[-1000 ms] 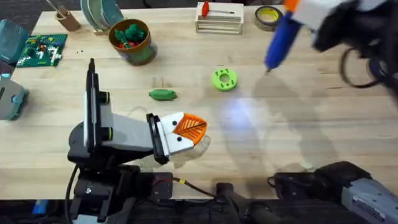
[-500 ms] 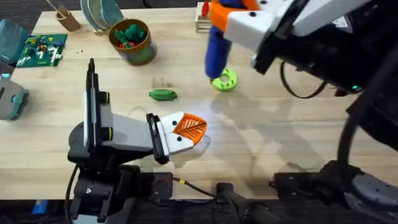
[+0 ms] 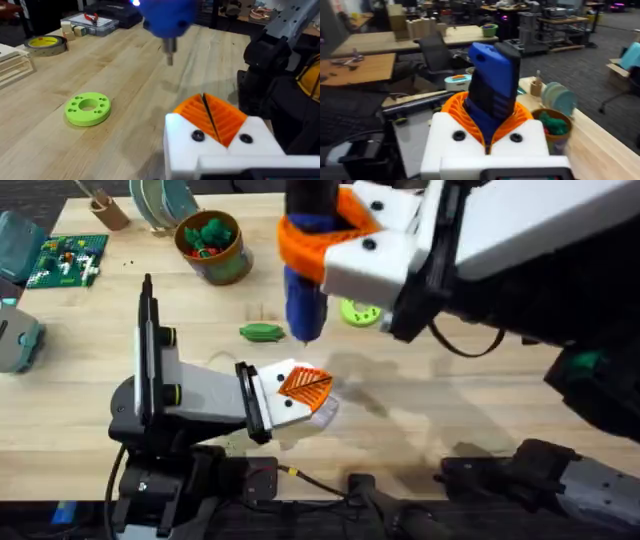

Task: Pick up the gripper from the table and insert it into the empty holder that is missing its gripper. Then pick up a screw, insert it into the mounting hole, and use the screwdriver to tighten it. Finally, clean up the table by picking up the vegetable and placing it into the bucket.

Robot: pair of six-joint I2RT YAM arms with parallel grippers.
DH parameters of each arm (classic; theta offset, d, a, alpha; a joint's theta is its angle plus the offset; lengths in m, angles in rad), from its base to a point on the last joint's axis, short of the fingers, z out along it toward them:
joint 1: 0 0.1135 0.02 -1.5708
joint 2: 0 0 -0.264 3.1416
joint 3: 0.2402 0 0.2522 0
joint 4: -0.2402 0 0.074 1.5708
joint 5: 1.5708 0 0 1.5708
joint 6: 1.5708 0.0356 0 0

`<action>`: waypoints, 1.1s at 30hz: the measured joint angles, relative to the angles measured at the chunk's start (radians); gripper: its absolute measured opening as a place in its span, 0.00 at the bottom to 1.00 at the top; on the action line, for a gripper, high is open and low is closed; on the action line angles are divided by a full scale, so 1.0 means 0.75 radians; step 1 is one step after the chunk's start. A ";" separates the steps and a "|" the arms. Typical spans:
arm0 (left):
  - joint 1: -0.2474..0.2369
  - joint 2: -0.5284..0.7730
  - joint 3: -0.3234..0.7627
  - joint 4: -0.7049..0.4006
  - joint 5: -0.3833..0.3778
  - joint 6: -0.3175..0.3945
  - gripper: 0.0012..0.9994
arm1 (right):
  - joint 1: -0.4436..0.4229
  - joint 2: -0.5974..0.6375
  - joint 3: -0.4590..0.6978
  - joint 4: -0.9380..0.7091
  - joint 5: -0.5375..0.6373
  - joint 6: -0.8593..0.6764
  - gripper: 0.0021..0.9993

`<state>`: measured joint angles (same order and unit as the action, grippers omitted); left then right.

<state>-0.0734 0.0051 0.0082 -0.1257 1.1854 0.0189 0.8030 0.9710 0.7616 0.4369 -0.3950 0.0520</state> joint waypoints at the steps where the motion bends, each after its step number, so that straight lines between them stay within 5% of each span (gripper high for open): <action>1: 0.000 0.000 0.000 0.000 0.000 0.000 0.01 | 0.017 0.003 0.000 0.010 -0.004 0.000 0.01; 13: 0.000 0.000 0.000 0.001 -0.001 -0.014 0.01 | 0.150 0.158 0.000 0.144 -0.024 0.000 0.01; 33: 0.000 0.000 0.000 0.003 -0.010 -0.016 0.01 | 0.157 0.178 0.000 0.121 -0.075 -0.030 0.01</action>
<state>-0.0734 0.0051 0.0082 -0.1237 1.1781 0.0067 0.9211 1.1046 0.7616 0.5280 -0.4511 0.0296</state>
